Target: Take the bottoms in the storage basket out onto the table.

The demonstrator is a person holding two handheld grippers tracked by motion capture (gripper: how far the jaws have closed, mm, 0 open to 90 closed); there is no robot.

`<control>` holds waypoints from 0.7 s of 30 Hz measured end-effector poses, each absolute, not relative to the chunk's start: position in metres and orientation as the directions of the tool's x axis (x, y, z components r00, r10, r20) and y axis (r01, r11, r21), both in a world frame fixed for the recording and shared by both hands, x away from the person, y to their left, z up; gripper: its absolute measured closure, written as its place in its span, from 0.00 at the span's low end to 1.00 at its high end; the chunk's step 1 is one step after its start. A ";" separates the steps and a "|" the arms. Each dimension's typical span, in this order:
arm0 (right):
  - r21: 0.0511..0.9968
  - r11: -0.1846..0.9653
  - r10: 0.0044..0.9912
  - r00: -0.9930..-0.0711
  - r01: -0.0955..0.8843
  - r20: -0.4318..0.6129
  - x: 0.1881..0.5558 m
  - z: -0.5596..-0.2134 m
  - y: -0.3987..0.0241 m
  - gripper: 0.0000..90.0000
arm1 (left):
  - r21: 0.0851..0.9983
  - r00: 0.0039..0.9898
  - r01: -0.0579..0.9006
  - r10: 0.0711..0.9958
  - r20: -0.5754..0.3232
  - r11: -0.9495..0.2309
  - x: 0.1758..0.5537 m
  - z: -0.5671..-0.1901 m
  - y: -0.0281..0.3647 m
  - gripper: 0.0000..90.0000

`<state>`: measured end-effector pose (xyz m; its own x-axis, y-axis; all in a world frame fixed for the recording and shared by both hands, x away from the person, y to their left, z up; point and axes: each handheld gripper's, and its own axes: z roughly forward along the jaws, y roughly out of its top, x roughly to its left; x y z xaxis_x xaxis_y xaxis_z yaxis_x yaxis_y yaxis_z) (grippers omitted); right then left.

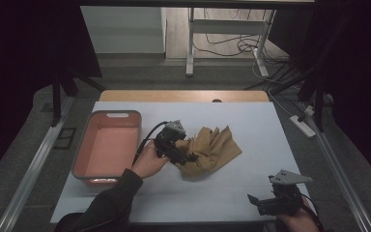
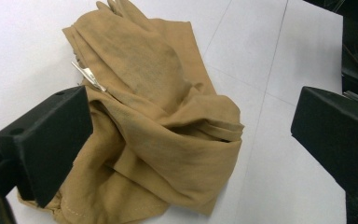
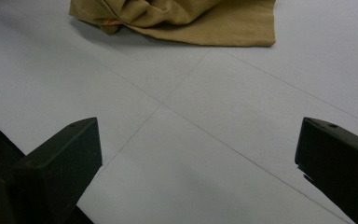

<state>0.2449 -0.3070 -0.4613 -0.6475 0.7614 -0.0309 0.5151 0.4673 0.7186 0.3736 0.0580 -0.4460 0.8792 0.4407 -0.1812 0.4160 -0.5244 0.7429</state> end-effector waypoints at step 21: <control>0.725 0.458 0.767 -0.641 0.514 -0.031 0.244 -0.461 -0.308 0.01 | 0.757 0.855 0.448 0.474 -0.208 -0.476 0.368 -0.439 0.076 0.00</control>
